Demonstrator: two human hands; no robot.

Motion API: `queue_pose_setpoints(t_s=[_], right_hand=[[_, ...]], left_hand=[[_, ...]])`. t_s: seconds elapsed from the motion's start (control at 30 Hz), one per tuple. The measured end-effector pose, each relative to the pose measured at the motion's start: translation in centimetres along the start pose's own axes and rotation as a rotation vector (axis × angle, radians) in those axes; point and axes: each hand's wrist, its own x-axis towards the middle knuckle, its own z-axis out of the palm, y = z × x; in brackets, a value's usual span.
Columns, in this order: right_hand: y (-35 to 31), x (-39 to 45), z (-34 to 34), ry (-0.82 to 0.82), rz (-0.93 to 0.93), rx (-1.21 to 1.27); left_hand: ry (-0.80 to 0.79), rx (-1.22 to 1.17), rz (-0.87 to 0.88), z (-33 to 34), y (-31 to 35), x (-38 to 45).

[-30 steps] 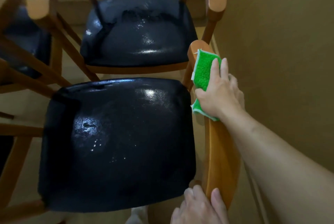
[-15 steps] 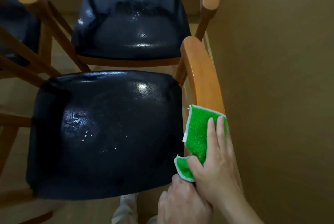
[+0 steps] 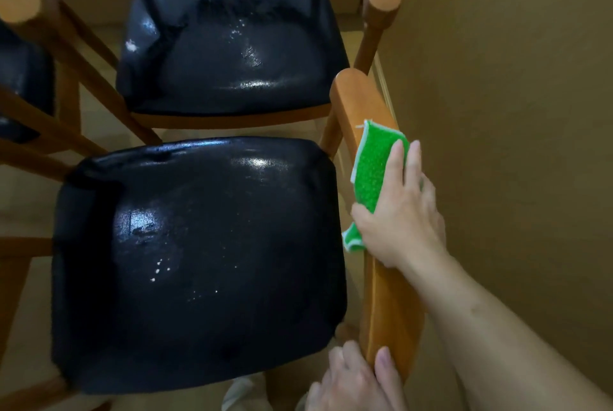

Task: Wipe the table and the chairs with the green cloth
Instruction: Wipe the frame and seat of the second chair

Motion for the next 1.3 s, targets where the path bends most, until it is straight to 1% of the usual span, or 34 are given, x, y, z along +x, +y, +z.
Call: queue_pose_setpoints(t_s=[0.07,0.17,0.23,0.27,0.3,0.33,0.4,0.43,0.5,0.53,0.57,0.63,0.67,0.7,0.73,0.77,0.8,0.83,0.93,1.0,1.07,1.1,1.2,1.3], right_hand=[[-1.0,3.8,-0.6,0.021,-0.025,-0.027],[-2.8,8.2,-1.4,0.017,-0.078,-0.056],[-3.4,9.5,-1.7,0.027,-0.107,-0.063],[-3.4,9.4,-1.7,0.033,-0.121,-0.062],[-3.3,9.0,-1.7,0.034,-0.138,-0.055],[-2.8,8.3,-1.6,0.032,-0.154,-0.045],[-1.3,5.9,-1.2,0.029,-0.179,-0.017],[-0.4,4.3,-0.9,0.025,-0.186,0.008],[1.3,0.8,-0.4,0.007,-0.184,0.092],[2.1,-0.9,0.0,-0.013,-0.177,0.151],[2.9,-2.7,0.4,-0.039,-0.166,0.22],[4.2,-5.7,1.3,-0.089,-0.122,0.385],[4.5,-6.6,1.7,-0.098,-0.081,0.475],[4.7,-7.1,2.0,-0.096,-0.027,0.554],[4.7,-7.0,2.3,-0.085,0.035,0.608],[4.5,-6.6,2.4,-0.067,0.091,0.635],[4.3,-5.7,2.4,-0.042,0.124,0.647],[4.1,-4.4,2.3,-0.017,0.137,0.651],[3.1,0.6,1.2,0.012,0.091,0.637],[2.1,4.1,0.4,0.019,0.025,0.538],[0.8,7.8,-0.6,-0.005,-0.012,0.448],[0.2,9.5,-1.1,-0.026,-0.029,0.446],[-1.0,12.8,-2.7,-0.096,-0.098,0.557],[-0.1,12.7,-3.2,-0.164,-0.165,0.702]], left_hand=[[-0.037,-0.001,0.012,0.1,-0.2,0.2],[-0.043,0.005,0.011,0.8,-0.6,0.2],[-0.126,-0.003,-0.002,0.6,-0.4,0.1],[-0.127,0.025,-0.025,0.3,-0.2,0.4],[-0.087,0.099,-0.007,0.0,-0.1,0.3],[-0.079,0.104,-0.008,-0.3,-0.2,0.2],[-0.148,0.103,-0.063,-1.1,0.4,0.3],[-0.135,0.096,-0.057,-1.3,0.5,0.3],[-0.105,-0.018,-0.131,-2.4,0.6,0.6],[-0.145,-0.107,-0.168,-2.9,0.3,0.5],[-0.128,-0.149,-0.128,-2.9,0.1,0.6],[0.05,-0.155,-0.038,-2.5,0.0,1.5],[0.1,-0.145,-0.067,-2.5,0.5,1.9],[0.106,-0.177,-0.128,-2.6,1.4,2.4],[0.03,-0.212,-0.231,-2.2,2.3,2.5],[-0.047,-0.291,-0.316,-1.8,2.8,2.6],[-0.056,-0.325,-0.359,-1.4,3.2,2.7],[-0.058,-0.317,-0.366,-0.9,3.4,2.8],[0.038,-0.324,-0.441,-1.0,4.2,4.0],[0.028,-0.34,-0.454,-0.8,4.7,5.1],[0.046,-0.405,-0.412,-1.3,5.8,6.5],[0.07,-0.439,-0.399,-1.5,6.5,7.4],[0.154,-0.435,-0.424,-1.9,8.5,10.6],[0.22,-0.381,-0.447,-1.7,9.9,13.0]])
